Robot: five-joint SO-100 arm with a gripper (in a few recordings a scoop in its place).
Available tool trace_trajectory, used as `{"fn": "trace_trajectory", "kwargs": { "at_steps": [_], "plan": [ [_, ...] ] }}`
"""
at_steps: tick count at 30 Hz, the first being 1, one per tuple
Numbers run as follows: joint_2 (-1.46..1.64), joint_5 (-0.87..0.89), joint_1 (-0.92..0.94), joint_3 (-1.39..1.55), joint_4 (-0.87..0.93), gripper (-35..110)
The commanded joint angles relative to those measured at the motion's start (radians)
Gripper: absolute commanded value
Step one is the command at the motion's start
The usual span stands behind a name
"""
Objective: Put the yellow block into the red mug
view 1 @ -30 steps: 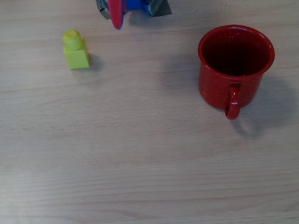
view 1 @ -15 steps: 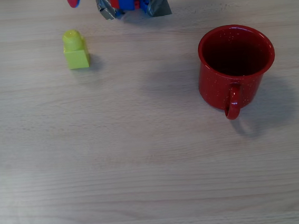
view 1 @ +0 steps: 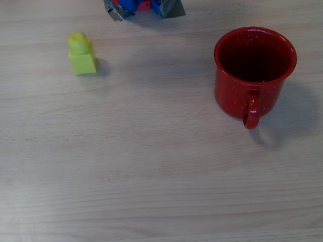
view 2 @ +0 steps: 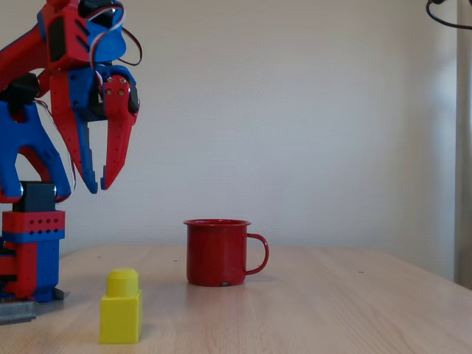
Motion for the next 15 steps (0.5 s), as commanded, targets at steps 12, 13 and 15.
{"fn": "trace_trajectory", "kwargs": {
  "at_steps": [12, 13, 15],
  "plan": [
    [0.054, -0.052, 0.041, 0.221, -0.075, 9],
    [0.055, -0.029, 0.049, 0.232, -0.097, 15],
    [0.058, -0.017, 0.060, 0.252, -0.130, 27]
  ]
}}
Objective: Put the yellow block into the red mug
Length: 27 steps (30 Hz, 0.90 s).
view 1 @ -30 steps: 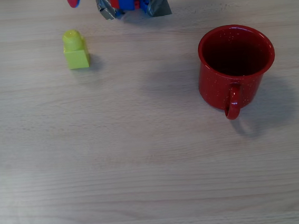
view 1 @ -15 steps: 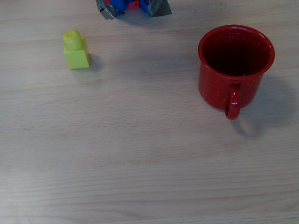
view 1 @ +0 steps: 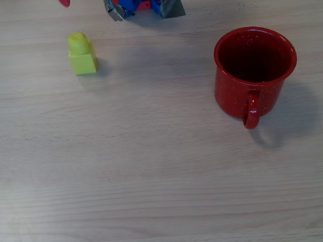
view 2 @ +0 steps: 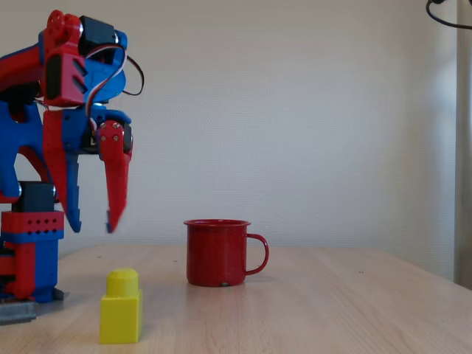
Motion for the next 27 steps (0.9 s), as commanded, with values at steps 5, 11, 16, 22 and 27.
{"fn": "trace_trajectory", "kwargs": {
  "at_steps": [5, 11, 16, 22, 27],
  "plan": [
    [0.054, -0.017, 0.031, 0.023, -0.038, 41],
    [0.055, -0.029, 0.005, 0.092, -0.084, 44],
    [0.054, -0.043, -0.015, 0.164, -0.141, 45],
    [0.028, -0.028, -0.044, 0.233, -0.239, 45],
    [-0.006, -0.017, -0.060, 0.290, -0.328, 45]
  ]
}}
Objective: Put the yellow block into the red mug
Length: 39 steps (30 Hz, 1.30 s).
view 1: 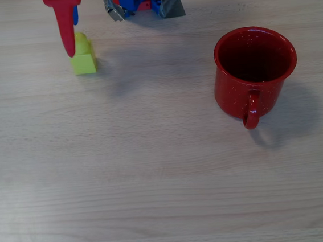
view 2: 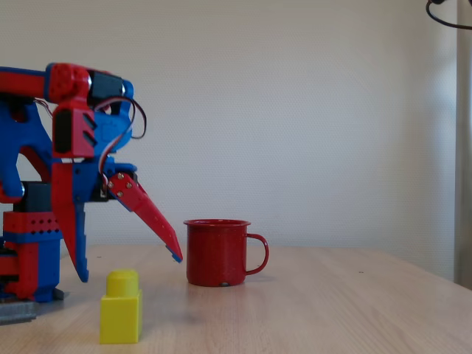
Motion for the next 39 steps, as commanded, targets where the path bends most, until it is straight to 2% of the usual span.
{"fn": "trace_trajectory", "kwargs": {
  "at_steps": [1, 17, 19, 24, 27, 39],
  "plan": [
    [0.008, -0.006, 0.009, 0.011, -0.028, 45],
    [-0.080, -0.002, -0.014, 0.110, -0.201, 42],
    [-0.083, -0.003, -0.018, 0.110, -0.209, 38],
    [-0.086, -0.009, -0.026, 0.112, -0.235, 5],
    [-0.086, -0.018, -0.029, 0.112, -0.250, 0],
    [-0.044, 0.086, -0.012, 0.080, -0.241, 0]
  ]
}}
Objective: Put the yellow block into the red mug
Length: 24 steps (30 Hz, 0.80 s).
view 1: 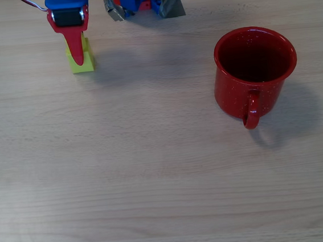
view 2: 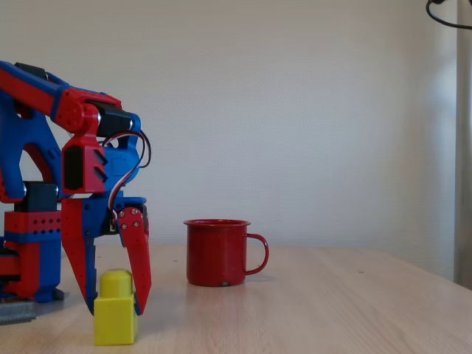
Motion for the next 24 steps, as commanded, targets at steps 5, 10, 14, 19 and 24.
{"fn": "trace_trajectory", "kwargs": {
  "at_steps": [5, 10, 14, 19, 24],
  "plan": [
    [0.138, 0.106, -0.003, -0.097, 0.078, 0],
    [0.198, 0.230, -0.075, -0.199, 0.160, 0],
    [0.201, 0.333, -0.169, -0.308, 0.245, 0],
    [0.183, 0.454, -0.305, -0.456, 0.368, 0],
    [0.152, 0.571, -0.442, -0.632, 0.480, 0]
  ]
}}
